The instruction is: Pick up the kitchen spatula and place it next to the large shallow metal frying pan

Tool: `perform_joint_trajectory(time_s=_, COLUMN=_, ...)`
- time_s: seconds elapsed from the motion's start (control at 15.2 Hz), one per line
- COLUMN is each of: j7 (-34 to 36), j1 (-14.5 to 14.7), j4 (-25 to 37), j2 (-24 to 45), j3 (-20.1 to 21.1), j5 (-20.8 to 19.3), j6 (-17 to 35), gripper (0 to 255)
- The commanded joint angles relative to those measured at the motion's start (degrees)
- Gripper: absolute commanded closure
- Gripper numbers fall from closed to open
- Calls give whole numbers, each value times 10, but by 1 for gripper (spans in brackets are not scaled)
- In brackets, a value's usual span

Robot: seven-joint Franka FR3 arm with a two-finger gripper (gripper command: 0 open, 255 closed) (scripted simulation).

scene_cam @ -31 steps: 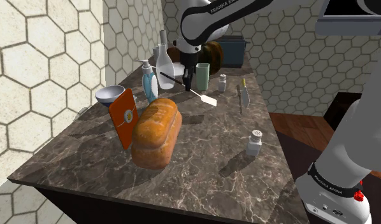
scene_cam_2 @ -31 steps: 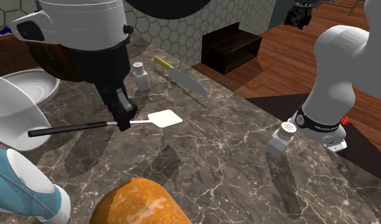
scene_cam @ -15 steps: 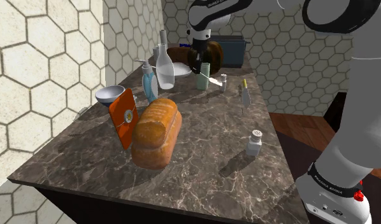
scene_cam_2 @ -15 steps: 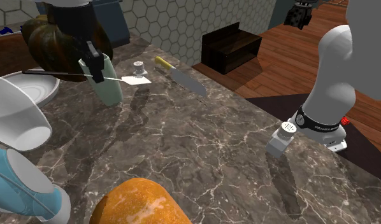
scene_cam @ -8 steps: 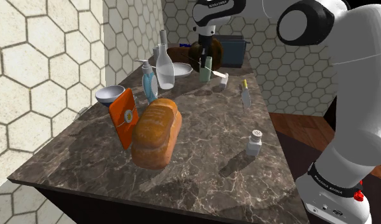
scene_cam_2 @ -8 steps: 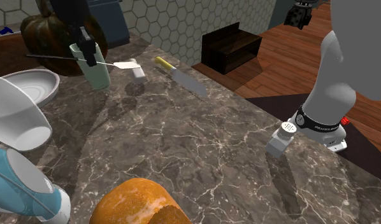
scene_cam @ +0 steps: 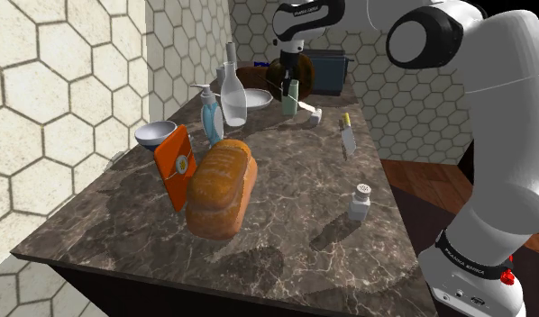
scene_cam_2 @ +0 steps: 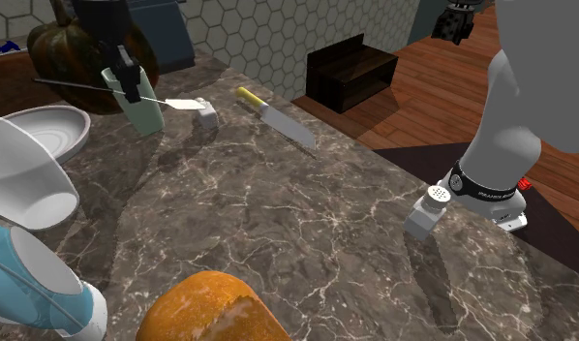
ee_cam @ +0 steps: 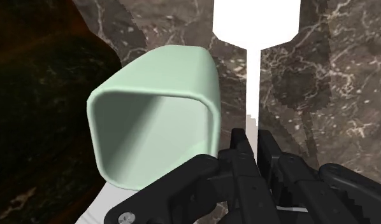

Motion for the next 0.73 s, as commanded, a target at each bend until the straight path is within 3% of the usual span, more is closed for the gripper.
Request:
perform_joint_trajectory(time_s=0.0, j7=0, j1=-3, j4=-20, j2=20, j3=-4, j5=-2, j6=16, gripper=255)
perform_joint_trajectory(time_s=0.66, j7=-4, j1=-4, j4=-70, j2=38, j3=-1, j5=-1, j6=83, gripper=255)
